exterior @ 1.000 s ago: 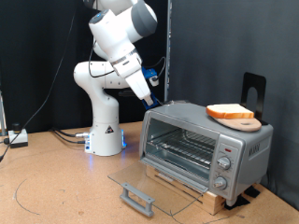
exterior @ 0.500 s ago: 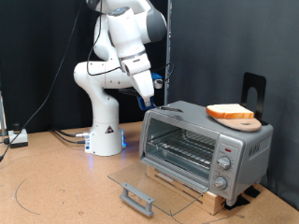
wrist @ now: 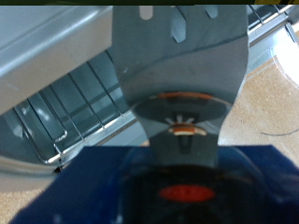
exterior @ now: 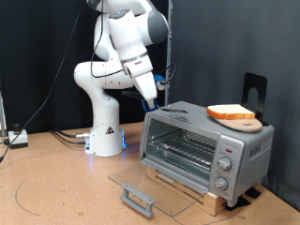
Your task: Make a piece of toast with the oven
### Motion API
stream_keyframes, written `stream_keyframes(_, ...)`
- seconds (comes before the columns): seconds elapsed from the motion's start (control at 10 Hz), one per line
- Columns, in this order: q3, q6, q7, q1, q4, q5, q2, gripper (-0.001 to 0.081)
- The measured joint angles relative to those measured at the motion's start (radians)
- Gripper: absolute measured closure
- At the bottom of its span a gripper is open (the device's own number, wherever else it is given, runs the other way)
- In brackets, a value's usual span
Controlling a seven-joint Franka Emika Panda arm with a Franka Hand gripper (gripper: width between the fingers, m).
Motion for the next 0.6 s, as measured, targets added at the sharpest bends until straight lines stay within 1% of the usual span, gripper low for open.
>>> stream_keyframes(0.2,0.046,0.019,0.028,0.005,0.000,0.030,0.012,0.0411)
stream_keyframes(0.4,0.094,0.042,0.056,0.020,0.005,0.079,0.025,0.0411)
stream_keyframes(0.6,0.120,0.039,0.081,0.034,0.023,0.117,0.034,0.0411)
